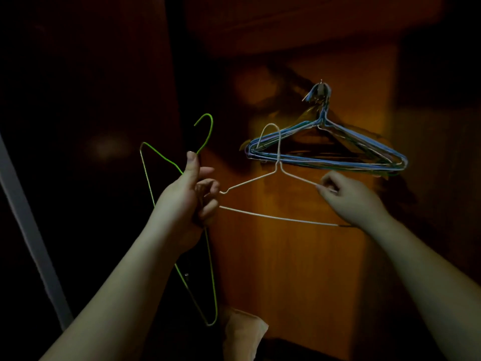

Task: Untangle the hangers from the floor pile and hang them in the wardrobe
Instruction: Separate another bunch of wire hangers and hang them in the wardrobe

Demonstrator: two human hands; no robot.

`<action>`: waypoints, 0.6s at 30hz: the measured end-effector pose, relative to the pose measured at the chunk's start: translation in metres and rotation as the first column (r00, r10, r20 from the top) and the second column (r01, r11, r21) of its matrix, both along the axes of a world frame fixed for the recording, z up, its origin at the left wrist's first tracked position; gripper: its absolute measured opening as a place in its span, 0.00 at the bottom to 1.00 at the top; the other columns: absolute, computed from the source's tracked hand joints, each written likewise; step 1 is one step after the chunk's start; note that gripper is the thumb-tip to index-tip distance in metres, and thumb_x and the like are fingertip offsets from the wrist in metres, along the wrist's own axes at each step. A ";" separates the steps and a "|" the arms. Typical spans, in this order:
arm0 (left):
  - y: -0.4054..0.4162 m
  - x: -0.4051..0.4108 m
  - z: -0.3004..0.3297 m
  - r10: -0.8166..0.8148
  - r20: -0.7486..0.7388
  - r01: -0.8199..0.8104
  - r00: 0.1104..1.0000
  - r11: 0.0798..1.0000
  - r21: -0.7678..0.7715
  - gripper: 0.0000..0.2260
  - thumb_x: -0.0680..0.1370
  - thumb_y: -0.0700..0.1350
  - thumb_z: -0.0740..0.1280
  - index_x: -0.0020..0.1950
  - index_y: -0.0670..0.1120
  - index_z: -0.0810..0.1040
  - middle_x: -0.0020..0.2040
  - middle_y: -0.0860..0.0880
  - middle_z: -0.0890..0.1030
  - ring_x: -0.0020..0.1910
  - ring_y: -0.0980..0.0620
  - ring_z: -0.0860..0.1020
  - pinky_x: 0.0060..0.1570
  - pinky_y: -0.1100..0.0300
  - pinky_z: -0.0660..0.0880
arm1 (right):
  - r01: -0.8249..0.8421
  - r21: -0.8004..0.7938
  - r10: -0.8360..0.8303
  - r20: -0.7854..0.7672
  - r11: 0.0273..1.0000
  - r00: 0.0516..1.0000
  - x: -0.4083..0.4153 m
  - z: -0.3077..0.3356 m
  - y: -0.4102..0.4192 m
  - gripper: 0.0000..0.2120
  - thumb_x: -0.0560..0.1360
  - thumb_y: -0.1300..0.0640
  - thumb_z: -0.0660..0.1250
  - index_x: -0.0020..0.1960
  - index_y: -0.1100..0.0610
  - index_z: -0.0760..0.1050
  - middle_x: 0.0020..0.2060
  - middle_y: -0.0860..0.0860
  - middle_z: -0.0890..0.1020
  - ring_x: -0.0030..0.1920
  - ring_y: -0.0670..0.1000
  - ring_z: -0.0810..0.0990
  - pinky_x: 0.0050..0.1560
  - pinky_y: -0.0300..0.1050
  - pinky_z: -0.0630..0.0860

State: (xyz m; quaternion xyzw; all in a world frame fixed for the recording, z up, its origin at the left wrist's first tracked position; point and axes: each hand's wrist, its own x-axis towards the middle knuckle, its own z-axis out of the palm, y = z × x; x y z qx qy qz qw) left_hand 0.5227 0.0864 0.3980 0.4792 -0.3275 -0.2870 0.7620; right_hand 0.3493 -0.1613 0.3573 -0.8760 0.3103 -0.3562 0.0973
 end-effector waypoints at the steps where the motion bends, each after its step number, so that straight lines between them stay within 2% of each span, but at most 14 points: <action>1: -0.002 -0.001 0.001 -0.014 -0.006 0.014 1.000 1.000 -0.004 0.24 0.79 0.64 0.54 0.56 0.44 0.70 0.31 0.50 0.69 0.18 0.58 0.57 0.19 0.69 0.56 | 0.003 -0.008 -0.003 0.016 1.000 1.000 -0.005 0.008 -0.003 0.06 0.80 0.47 0.63 0.49 0.49 0.72 0.35 0.46 0.75 0.36 0.47 0.74 0.34 0.46 0.69; 4: -0.009 -0.003 0.007 -0.048 -0.007 0.048 0.999 0.999 -0.015 0.21 0.81 0.62 0.53 0.54 0.45 0.70 0.32 0.50 0.69 0.18 0.57 0.58 0.20 0.69 0.56 | 0.033 -0.039 -0.031 0.053 0.999 0.998 -0.023 0.031 -0.013 0.06 0.79 0.46 0.62 0.48 0.48 0.73 0.33 0.49 0.76 0.35 0.51 0.75 0.34 0.49 0.70; 7: -0.018 -0.007 0.013 -0.088 -0.009 0.087 0.996 0.996 -0.033 0.19 0.82 0.60 0.53 0.56 0.45 0.68 0.31 0.50 0.69 0.18 0.57 0.58 0.21 0.70 0.56 | 0.066 -0.058 -0.060 0.097 0.996 0.993 -0.037 0.053 -0.026 0.06 0.79 0.46 0.62 0.49 0.47 0.73 0.36 0.50 0.77 0.37 0.52 0.75 0.36 0.49 0.72; 11: -0.028 -0.013 0.018 -0.124 0.003 0.124 0.992 0.992 -0.038 0.17 0.83 0.59 0.53 0.54 0.45 0.68 0.31 0.50 0.69 0.18 0.57 0.58 0.21 0.69 0.55 | 0.066 -0.049 -0.057 0.157 0.997 0.986 -0.050 0.076 -0.043 0.07 0.80 0.48 0.63 0.49 0.51 0.74 0.38 0.53 0.78 0.38 0.54 0.75 0.36 0.48 0.70; 18: -0.043 -0.019 0.021 -0.155 -0.002 0.155 0.988 0.987 -0.033 0.18 0.82 0.60 0.53 0.51 0.46 0.69 0.31 0.50 0.69 0.18 0.57 0.59 0.20 0.69 0.56 | 0.118 -0.049 -0.112 0.118 0.992 0.987 -0.053 0.098 -0.082 0.07 0.81 0.49 0.60 0.50 0.51 0.73 0.40 0.54 0.78 0.40 0.54 0.76 0.36 0.47 0.69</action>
